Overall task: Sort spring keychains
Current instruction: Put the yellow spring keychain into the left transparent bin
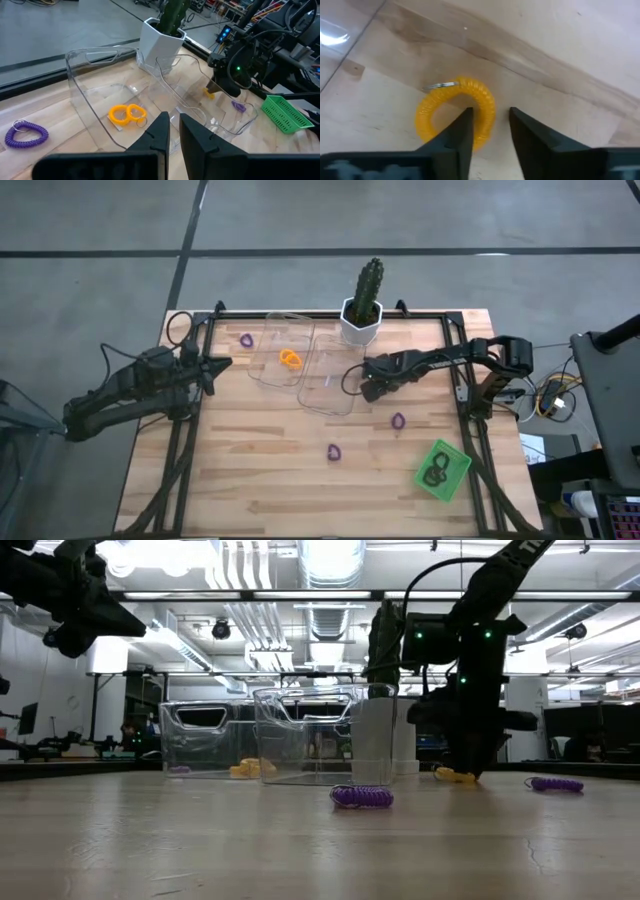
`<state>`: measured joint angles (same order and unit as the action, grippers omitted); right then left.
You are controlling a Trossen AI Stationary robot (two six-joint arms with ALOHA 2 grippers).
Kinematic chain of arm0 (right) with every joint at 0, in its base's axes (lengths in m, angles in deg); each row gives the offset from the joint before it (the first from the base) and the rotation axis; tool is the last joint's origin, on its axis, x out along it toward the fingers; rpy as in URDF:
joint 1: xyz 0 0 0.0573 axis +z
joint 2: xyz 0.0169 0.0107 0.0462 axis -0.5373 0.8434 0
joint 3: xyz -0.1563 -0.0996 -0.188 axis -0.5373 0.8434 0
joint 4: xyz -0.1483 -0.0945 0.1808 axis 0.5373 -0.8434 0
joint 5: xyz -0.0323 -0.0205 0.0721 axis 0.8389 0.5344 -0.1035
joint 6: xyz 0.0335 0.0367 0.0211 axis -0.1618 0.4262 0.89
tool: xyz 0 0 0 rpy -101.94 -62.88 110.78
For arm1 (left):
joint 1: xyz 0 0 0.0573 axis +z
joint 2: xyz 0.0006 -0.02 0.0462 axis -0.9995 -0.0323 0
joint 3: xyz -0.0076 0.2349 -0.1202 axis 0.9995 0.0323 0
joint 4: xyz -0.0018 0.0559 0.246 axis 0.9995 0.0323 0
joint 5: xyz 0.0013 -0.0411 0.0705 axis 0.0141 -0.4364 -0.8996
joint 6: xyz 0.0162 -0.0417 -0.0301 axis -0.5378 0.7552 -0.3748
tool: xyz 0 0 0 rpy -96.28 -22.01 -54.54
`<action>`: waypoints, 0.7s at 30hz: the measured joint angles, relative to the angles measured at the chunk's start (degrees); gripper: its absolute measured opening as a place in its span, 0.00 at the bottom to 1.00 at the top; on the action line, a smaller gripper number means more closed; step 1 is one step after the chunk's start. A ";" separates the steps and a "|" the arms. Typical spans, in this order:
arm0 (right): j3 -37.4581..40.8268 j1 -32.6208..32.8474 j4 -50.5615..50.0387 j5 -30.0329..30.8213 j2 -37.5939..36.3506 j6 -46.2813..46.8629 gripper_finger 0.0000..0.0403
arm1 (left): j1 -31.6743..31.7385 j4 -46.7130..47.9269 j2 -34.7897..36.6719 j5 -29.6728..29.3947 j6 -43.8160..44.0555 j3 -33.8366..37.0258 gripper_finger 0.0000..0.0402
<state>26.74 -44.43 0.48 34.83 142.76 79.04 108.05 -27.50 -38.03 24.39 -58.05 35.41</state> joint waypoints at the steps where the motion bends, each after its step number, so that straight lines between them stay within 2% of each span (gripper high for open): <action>1: 0.02 0.08 -0.20 -0.02 -0.04 0.54 0.25 | 0.00 0.00 0.00 0.00 0.00 0.00 0.08; 7: -0.57 0.11 -1.54 -0.67 -2.14 3.02 0.05 | 0.00 -0.01 0.00 0.02 0.00 0.00 0.08; 14: -2.75 1.08 -5.71 -2.15 -9.49 5.95 0.05 | 0.00 -0.01 0.00 0.06 -0.02 0.00 0.08; 21: -7.48 5.90 -8.74 -0.96 -18.01 9.58 0.05 | -0.02 -0.09 -0.02 1.09 1.09 0.00 0.08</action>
<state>19.25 -38.53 -8.26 33.86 124.75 88.62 108.03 -27.59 -38.05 25.48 -56.96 35.41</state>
